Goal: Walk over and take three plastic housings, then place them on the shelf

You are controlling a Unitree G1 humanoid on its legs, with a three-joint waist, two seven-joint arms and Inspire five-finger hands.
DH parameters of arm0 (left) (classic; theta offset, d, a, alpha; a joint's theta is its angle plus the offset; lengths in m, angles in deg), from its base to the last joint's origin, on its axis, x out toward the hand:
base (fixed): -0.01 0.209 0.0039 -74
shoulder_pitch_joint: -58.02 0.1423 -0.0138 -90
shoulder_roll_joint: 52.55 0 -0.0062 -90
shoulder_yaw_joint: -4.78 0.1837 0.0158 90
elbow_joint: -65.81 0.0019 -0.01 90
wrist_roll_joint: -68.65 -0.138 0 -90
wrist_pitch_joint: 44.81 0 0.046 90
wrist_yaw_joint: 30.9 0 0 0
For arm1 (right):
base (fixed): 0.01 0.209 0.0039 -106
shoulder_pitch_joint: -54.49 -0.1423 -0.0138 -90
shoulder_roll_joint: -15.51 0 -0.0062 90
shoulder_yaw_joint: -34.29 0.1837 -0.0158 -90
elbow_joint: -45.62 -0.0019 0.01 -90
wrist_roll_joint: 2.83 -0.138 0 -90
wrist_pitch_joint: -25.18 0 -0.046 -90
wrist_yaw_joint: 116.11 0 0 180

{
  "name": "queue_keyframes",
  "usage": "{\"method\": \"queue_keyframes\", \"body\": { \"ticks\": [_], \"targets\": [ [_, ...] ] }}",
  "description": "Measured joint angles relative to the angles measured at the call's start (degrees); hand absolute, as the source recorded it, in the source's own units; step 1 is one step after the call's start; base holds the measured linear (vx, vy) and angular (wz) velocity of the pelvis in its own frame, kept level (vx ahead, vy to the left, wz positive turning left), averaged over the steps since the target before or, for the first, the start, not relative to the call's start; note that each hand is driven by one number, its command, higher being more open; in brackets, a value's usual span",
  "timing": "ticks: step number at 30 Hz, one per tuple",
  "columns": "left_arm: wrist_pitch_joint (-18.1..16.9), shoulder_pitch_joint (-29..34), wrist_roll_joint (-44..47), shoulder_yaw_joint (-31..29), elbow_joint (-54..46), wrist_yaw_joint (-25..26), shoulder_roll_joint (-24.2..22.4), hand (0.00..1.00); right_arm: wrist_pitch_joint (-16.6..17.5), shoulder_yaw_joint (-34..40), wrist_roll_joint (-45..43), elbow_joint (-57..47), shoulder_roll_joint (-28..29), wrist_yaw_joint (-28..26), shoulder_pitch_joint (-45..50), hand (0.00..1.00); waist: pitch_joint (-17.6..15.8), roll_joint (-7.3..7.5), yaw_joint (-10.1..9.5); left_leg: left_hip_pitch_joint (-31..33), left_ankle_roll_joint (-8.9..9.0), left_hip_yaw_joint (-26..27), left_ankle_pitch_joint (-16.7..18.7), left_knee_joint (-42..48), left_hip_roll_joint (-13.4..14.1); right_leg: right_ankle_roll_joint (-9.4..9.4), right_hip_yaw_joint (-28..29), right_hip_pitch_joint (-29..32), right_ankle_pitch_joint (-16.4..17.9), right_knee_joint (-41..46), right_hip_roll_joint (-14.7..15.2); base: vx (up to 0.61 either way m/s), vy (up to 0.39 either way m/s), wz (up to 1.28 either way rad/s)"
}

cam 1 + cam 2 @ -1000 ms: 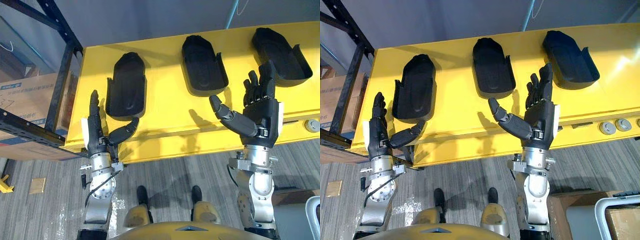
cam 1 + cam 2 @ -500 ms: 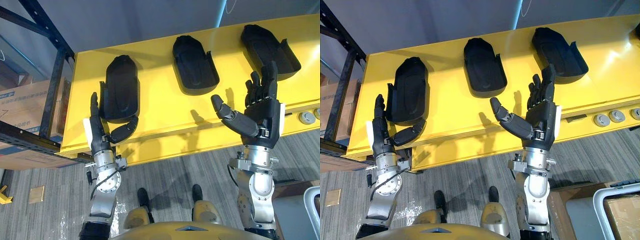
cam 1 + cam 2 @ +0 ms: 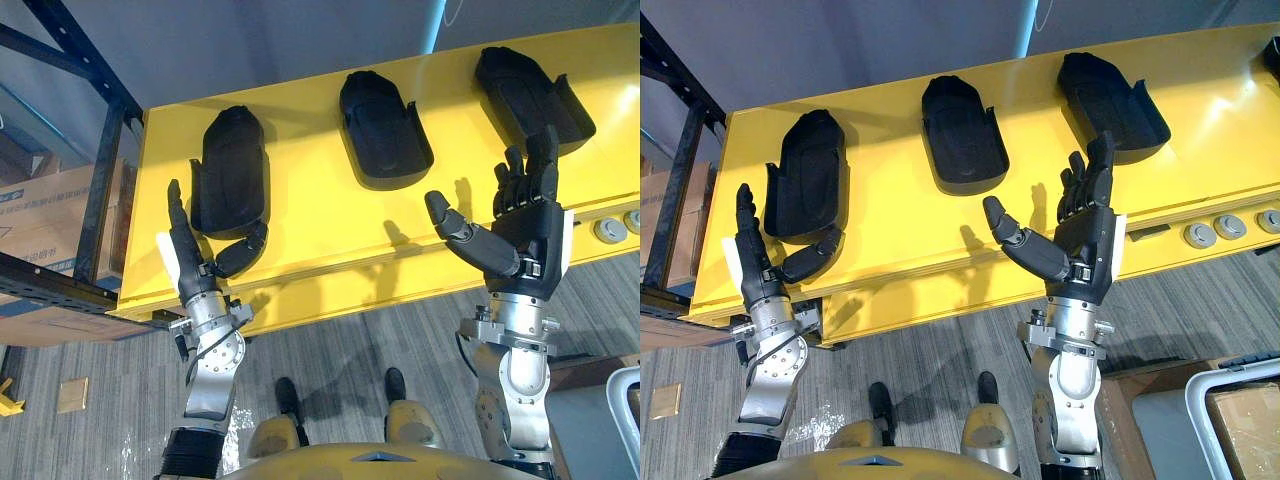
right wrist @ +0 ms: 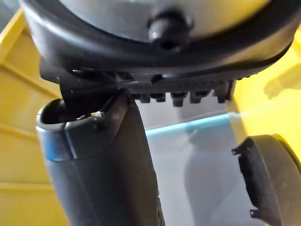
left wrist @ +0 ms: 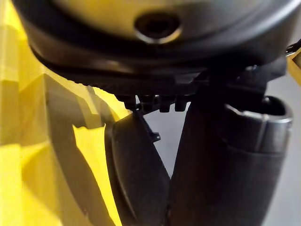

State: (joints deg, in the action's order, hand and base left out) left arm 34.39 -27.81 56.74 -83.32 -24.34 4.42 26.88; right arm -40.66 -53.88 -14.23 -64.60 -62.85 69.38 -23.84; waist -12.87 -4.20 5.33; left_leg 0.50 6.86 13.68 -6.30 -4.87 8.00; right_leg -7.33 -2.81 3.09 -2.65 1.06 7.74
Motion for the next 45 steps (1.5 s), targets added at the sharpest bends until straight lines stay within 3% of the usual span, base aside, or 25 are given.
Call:
{"method": "queue_keyframes", "body": {
  "ticks": [31, 45],
  "targets": [
    [0.95, -5.03, 0.08, -1.86, 2.08, 4.02, -0.02, 1.00, -0.01, 0.09, 1.96, -0.05, -0.06, -0.04, 0.13, 1.00, -1.17, -0.76, 2.66, 0.06, -0.18, 1.78, 0.33, 0.00, -0.26, 0.01, 1.92, 1.94, 0.06, 1.35, 0.10, 0.00, 0.002, -0.02],
    [0.91, -7.15, -0.09, -2.79, 1.82, 4.45, -0.03, 1.00, -0.01, 0.92, 2.17, -0.05, -0.50, -0.01, 0.09, 1.00, -2.22, -0.91, 2.67, -0.13, -0.24, 1.50, 0.32, -0.02, -0.32, 0.05, 1.79, 1.75, 0.11, 1.65, 0.16, 0.00, 0.001, 0.01]
  ]
}}
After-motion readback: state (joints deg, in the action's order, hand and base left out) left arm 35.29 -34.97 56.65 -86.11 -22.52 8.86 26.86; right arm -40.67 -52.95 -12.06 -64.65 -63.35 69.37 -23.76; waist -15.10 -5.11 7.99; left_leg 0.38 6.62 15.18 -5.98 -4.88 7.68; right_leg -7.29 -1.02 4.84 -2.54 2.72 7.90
